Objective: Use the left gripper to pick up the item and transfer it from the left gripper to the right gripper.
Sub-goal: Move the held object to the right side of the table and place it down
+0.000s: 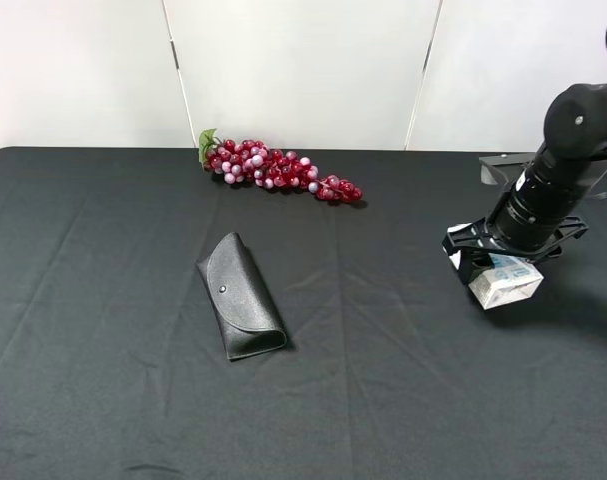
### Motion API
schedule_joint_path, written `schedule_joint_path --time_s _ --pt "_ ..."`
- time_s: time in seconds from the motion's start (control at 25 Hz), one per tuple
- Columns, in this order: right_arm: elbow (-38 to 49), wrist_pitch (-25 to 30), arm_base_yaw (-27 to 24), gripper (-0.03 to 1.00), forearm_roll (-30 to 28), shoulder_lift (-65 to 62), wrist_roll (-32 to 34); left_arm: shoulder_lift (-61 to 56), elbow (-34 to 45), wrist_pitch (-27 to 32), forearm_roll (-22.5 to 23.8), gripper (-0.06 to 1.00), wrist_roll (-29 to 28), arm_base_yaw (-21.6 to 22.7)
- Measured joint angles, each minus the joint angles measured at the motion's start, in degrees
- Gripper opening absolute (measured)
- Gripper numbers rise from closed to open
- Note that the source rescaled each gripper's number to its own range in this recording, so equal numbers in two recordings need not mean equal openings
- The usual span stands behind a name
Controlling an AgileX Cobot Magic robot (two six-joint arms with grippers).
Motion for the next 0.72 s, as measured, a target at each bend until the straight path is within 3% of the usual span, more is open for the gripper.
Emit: schedule_joint_path --time_s 0.52,0.56,0.6,0.72 --pt "0.0 -2.1 0.0 0.03 0.3 0.4 0.0 0.0 0.0 0.0 0.0 0.98 0.0 0.0" --pt "0.0 -2.4 0.0 0.39 0.3 0.4 0.3 0.0 0.0 0.0 0.0 0.98 0.0 0.0" --pt "-0.1 -2.8 0.0 0.64 0.3 0.4 0.8 0.0 0.0 0.0 0.0 0.98 0.0 0.0" --pt "-0.3 -3.4 0.0 0.94 0.3 0.4 1.6 0.0 0.0 0.0 0.0 0.98 0.0 0.0"
